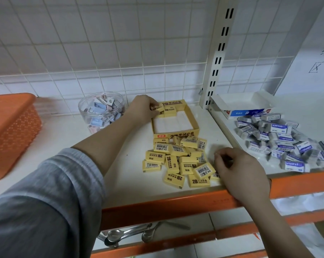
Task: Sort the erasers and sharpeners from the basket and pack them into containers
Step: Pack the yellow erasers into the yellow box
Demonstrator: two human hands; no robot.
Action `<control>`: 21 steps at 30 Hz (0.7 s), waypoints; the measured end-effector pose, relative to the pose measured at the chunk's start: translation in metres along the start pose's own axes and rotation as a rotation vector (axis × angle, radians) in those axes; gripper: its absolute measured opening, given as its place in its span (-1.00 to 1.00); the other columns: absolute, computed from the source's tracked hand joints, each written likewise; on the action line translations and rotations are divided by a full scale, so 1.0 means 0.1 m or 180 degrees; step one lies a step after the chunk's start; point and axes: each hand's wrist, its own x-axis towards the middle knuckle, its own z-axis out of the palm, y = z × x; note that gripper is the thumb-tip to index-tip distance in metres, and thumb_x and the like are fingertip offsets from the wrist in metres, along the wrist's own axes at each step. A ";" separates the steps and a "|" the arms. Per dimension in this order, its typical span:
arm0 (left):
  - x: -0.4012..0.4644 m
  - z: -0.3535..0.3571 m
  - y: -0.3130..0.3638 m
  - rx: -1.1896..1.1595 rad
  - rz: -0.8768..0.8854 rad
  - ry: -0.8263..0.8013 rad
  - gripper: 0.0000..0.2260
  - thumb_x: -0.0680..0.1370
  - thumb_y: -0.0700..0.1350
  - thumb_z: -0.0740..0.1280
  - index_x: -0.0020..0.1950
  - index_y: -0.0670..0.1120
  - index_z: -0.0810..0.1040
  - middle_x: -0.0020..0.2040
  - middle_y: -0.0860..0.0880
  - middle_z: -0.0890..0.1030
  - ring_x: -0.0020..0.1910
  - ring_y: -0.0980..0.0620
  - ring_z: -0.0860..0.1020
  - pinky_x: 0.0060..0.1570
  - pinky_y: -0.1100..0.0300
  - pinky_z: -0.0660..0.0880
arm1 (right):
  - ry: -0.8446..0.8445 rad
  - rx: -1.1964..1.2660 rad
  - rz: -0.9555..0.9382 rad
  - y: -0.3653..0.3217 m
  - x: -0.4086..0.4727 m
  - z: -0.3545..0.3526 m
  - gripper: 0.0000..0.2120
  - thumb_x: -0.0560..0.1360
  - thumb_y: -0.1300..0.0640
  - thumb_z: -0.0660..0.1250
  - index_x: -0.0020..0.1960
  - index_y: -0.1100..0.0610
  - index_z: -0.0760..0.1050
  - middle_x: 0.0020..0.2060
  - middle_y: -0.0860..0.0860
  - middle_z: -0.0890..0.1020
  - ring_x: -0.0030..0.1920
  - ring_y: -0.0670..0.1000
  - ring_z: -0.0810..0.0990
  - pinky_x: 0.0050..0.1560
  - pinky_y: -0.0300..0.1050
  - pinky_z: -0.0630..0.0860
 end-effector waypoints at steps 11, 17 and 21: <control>0.08 0.01 0.08 0.0622 -0.0053 -0.0207 -0.78 0.52 -0.23 0.32 0.09 0.01 0.63 0.20 -0.04 0.52 0.12 -0.06 0.51 -0.05 0.17 0.43 | -0.0034 -0.0038 0.0020 -0.01 0.00 -0.01 -0.90 0.49 0.06 0.31 -0.14 -0.01 0.60 -0.20 -0.04 0.61 -0.22 0.02 0.54 -0.31 -0.19 0.36; 0.03 0.12 0.11 0.0346 -0.0305 0.0124 -0.76 0.51 -0.30 0.27 0.02 -0.02 0.62 0.15 -0.02 0.57 0.09 -0.04 0.53 -0.02 0.17 0.46 | -0.0078 -0.0081 -0.0019 0.01 0.01 0.00 -0.91 0.49 0.05 0.31 -0.13 -0.03 0.60 -0.17 -0.07 0.60 -0.24 -0.05 0.46 -0.30 -0.20 0.34; -0.03 0.11 0.11 0.0252 -0.0277 0.0109 -0.73 0.49 -0.30 0.26 0.09 -0.05 0.61 0.17 -0.02 0.56 0.16 -0.01 0.50 0.04 0.20 0.44 | -0.0108 -0.0080 -0.0012 0.01 0.01 0.00 -0.91 0.49 0.05 0.31 -0.13 -0.04 0.60 -0.20 -0.10 0.56 -0.23 -0.08 0.45 -0.28 -0.22 0.33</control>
